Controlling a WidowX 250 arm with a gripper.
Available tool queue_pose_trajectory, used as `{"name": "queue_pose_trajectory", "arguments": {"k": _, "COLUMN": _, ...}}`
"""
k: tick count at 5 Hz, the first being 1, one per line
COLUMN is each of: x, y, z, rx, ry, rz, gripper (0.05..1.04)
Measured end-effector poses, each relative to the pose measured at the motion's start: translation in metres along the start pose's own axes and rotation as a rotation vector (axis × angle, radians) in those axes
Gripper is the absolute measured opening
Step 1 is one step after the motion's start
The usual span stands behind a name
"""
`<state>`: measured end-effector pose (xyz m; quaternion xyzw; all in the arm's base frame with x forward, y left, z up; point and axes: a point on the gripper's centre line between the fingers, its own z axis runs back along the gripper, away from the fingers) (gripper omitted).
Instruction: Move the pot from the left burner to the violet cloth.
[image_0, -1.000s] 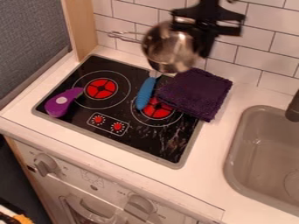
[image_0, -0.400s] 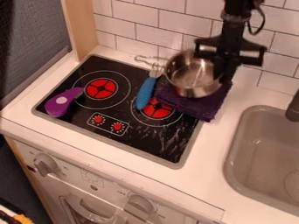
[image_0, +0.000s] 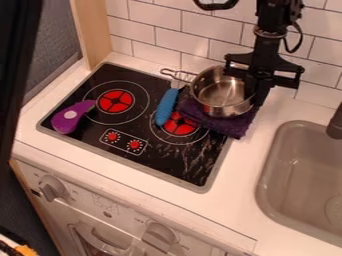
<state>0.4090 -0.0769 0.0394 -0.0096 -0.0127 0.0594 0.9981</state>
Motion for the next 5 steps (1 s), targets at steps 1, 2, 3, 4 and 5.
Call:
{"name": "queue_pose_trajectory", "arguments": {"k": 1, "x": 0.001, "y": -0.002, "z": 0.0, "rx": -0.011, "ry": -0.008, "rz": -0.018, "gripper": 0.289}}
{"name": "queue_pose_trajectory", "arguments": {"k": 2, "x": -0.003, "y": -0.003, "z": -0.003, "rx": -0.005, "ry": -0.005, "rz": -0.021, "gripper": 0.571}}
{"name": "queue_pose_trajectory", "arguments": {"k": 3, "x": -0.005, "y": -0.008, "z": 0.02, "rx": -0.002, "ry": -0.06, "rz": -0.048, "gripper": 0.869}}
{"name": "queue_pose_trajectory", "arguments": {"k": 4, "x": -0.008, "y": -0.011, "z": 0.048, "rx": 0.004, "ry": -0.12, "rz": -0.097, "gripper": 1.008}}
{"name": "queue_pose_trajectory", "arguments": {"k": 5, "x": -0.01, "y": -0.013, "z": 0.051, "rx": 0.006, "ry": -0.123, "rz": -0.118, "gripper": 1.004}}
